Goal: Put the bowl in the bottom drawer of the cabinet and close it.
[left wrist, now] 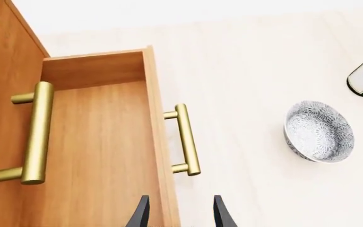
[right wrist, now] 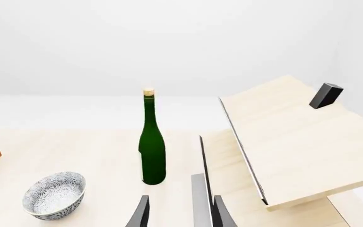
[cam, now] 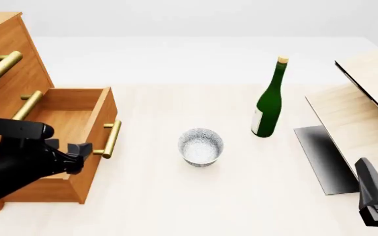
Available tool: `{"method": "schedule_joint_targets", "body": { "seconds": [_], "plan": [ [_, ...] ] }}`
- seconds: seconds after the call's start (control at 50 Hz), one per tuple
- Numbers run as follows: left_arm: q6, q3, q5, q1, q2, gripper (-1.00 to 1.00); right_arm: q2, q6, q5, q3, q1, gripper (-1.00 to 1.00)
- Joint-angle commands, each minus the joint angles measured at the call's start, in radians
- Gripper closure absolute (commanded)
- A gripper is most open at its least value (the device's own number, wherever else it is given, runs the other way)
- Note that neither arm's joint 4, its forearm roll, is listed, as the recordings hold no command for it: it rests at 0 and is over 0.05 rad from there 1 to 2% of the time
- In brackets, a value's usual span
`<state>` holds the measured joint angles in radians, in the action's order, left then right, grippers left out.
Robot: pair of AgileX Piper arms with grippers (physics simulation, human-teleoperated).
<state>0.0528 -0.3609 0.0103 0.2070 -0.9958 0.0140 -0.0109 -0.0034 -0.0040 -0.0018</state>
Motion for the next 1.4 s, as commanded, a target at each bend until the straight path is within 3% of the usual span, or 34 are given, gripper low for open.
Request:
{"method": "schedule_joint_targets", "body": {
  "seconds": [0.02,0.44,1.4],
  "plan": [
    [0.008,0.009,-0.014,0.008,-0.023,-1.0,0.0,0.0,0.0,0.0,0.0,-1.0],
    [0.011,0.018,-0.047,0.002,-0.088,-1.0,0.0,0.0,0.0,0.0,0.0,-1.0],
    [0.101,0.021,-0.122,0.051,-0.24,-1.0,0.0,0.0,0.0,0.0,0.0,-1.0]
  ]
}}
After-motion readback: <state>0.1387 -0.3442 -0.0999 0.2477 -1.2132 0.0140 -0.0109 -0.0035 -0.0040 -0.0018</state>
